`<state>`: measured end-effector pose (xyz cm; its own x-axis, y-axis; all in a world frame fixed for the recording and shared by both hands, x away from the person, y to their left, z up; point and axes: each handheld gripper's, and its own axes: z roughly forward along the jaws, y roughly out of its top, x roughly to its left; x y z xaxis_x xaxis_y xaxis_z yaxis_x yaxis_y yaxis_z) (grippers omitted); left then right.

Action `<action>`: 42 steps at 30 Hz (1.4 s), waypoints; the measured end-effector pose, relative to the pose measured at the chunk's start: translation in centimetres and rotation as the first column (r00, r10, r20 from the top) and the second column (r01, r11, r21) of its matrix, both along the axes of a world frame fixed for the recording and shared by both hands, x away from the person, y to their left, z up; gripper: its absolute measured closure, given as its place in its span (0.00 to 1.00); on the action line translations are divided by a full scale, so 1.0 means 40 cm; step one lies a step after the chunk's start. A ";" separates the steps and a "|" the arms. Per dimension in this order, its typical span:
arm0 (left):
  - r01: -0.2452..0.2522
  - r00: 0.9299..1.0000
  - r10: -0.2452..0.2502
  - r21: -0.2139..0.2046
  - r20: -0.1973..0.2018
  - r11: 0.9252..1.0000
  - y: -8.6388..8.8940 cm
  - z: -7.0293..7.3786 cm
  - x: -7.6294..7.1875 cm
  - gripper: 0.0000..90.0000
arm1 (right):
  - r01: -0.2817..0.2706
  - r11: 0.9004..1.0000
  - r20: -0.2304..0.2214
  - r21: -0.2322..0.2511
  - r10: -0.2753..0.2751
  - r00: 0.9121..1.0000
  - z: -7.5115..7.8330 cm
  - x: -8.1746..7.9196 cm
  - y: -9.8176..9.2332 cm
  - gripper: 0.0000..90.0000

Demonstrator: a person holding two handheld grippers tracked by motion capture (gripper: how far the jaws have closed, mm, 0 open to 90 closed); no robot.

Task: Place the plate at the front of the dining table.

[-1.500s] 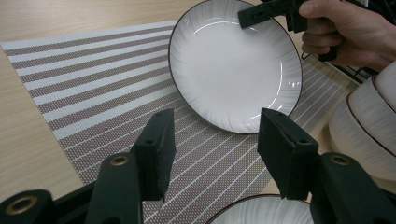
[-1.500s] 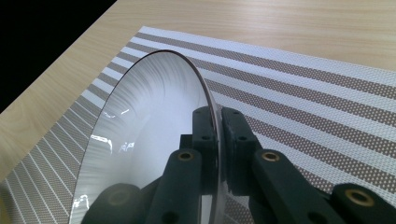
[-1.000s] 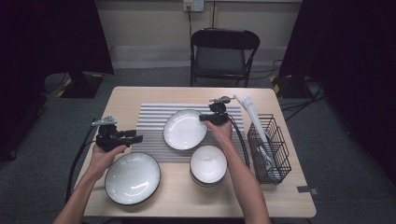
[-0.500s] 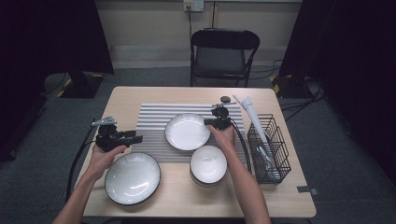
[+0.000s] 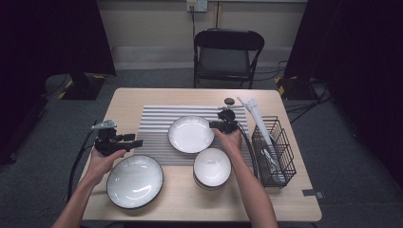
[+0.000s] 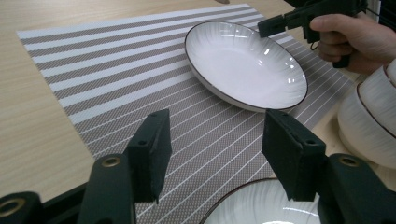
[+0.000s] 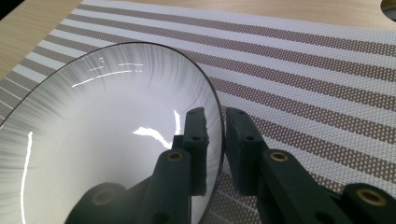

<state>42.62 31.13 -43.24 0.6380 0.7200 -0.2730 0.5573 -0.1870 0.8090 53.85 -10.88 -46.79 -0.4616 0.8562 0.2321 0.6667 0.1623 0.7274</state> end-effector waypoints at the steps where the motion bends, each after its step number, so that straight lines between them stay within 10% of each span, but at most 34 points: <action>1: 0.000 1.000 0.001 0.005 -0.006 1.000 0.003 -0.002 -0.001 0.45 | -0.004 1.000 -0.001 0.004 0.004 1.000 0.001 -0.002 -0.002 0.86; 4: -0.007 1.000 0.008 0.057 -0.011 0.998 0.016 0.000 -0.010 0.43 | -0.004 1.000 0.000 0.006 0.004 1.000 0.003 -0.009 -0.010 0.84; 13: -0.079 0.997 0.079 0.012 -0.002 0.997 0.074 -0.015 -0.042 0.37 | -0.019 1.000 0.004 0.000 0.019 1.000 0.016 -0.035 -0.018 0.70; 20: -0.110 0.994 0.110 0.061 0.005 0.992 0.102 -0.031 -0.060 0.34 | -0.041 0.999 0.029 0.029 0.040 0.999 0.036 -0.063 -0.017 0.65; 42: -0.222 0.970 0.237 0.203 -0.052 0.954 0.181 -0.131 -0.073 0.31 | -0.102 0.990 0.103 0.097 0.092 0.990 0.146 -0.178 -0.046 0.51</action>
<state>39.71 38.36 -48.49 0.4320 0.8886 -0.1540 0.6614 -0.1960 0.7240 46.71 -12.74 -40.97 -0.5663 0.7803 0.2654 0.5760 0.1444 0.8046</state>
